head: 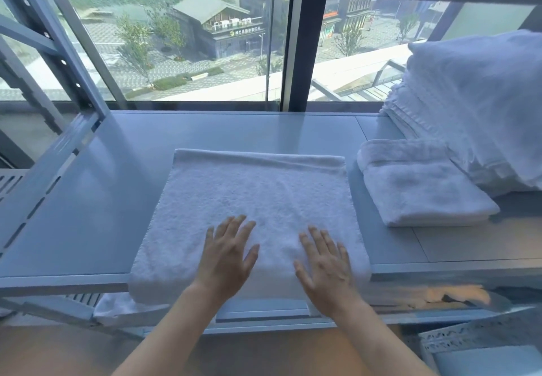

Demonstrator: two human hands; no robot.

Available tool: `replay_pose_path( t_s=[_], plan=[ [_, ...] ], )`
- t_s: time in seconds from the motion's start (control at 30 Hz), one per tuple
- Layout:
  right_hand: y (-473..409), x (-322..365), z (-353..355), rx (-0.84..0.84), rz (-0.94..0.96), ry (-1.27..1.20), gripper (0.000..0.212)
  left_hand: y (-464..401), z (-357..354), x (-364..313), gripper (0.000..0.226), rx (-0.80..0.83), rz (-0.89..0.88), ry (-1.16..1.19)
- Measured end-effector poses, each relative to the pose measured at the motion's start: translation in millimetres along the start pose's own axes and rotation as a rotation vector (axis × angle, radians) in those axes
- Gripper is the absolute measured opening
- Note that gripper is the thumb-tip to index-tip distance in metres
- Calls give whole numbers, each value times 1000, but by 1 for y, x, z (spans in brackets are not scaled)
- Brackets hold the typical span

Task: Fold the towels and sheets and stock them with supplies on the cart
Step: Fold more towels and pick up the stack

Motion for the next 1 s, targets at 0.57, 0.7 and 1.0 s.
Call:
replay_pose_path(
  t_s=[0.57, 0.7, 1.0],
  plan=[
    [-194, -77, 61, 98, -185, 21, 64, -23, -45, 15, 67, 175, 3, -130],
    [-187, -52, 57, -17, -134, 30, 60, -21, -41, 12, 67, 189, 34, -126],
    [-121, 2, 4, 54, 227, -7, 63, -55, 1, 52, 60, 23, 67, -113]
  ],
)
Point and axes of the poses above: each hand's wrist, its own y-axis away from the middle knuckle, its own z-axis out of the back of the hand, x = y × z, the point moved 9 cm from there along -y, towards the middle knuckle, and after that the axes turned 1 degree about z, right-handed, at the moved point
